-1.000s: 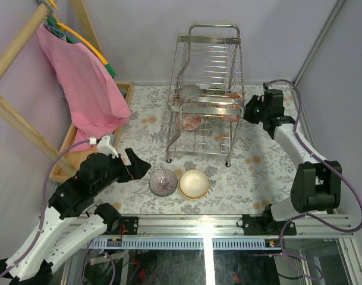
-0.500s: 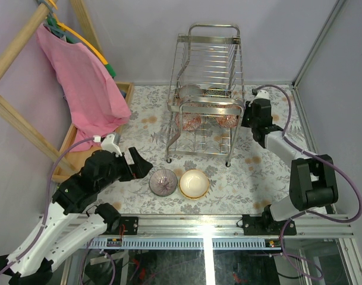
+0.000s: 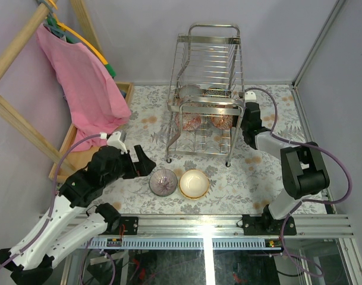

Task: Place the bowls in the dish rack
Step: Place the bowl in the dish rack.

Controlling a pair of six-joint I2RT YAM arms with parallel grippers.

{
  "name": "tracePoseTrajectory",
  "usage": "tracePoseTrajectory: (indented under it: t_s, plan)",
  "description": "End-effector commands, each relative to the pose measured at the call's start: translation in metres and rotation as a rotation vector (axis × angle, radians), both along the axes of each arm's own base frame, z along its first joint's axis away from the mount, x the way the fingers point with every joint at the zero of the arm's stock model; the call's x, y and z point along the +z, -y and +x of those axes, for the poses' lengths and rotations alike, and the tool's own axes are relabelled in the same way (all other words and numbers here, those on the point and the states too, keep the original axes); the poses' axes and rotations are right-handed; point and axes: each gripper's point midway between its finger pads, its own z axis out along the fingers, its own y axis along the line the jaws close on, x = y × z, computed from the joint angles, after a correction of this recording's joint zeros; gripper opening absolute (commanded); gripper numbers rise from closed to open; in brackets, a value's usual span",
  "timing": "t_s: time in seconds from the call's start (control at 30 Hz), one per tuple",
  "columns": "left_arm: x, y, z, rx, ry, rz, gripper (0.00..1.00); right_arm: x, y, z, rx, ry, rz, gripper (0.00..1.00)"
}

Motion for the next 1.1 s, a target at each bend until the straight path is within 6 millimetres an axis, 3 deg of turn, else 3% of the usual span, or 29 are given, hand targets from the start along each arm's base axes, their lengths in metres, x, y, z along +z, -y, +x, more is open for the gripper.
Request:
tracePoseTrajectory:
  t_s: [0.0,0.17,0.23,0.43,0.77,1.07]
  plan:
    - [0.007,0.012,0.007,-0.046,0.04,-0.023,1.0,0.049,-0.002,0.027,-0.023,0.207,-0.037,0.0]
    - [0.004,0.016,0.012,-0.05,0.035,-0.015,1.0,0.053,-0.015,0.025,0.002,0.247,-0.094,0.0]
    - [0.002,0.018,0.013,-0.052,0.031,-0.013,1.0,0.041,-0.021,0.023,0.011,0.236,-0.131,0.0]
    - [-0.004,0.02,0.014,-0.056,0.021,-0.007,1.0,0.034,-0.037,0.014,0.015,0.26,-0.207,0.0]
    - [-0.006,0.02,0.015,-0.057,0.021,-0.005,1.0,0.038,-0.043,0.018,-0.012,0.31,-0.293,0.0]
    - [-0.009,0.022,0.018,-0.06,0.016,0.004,1.0,0.025,-0.05,0.025,0.009,0.315,-0.333,0.0]
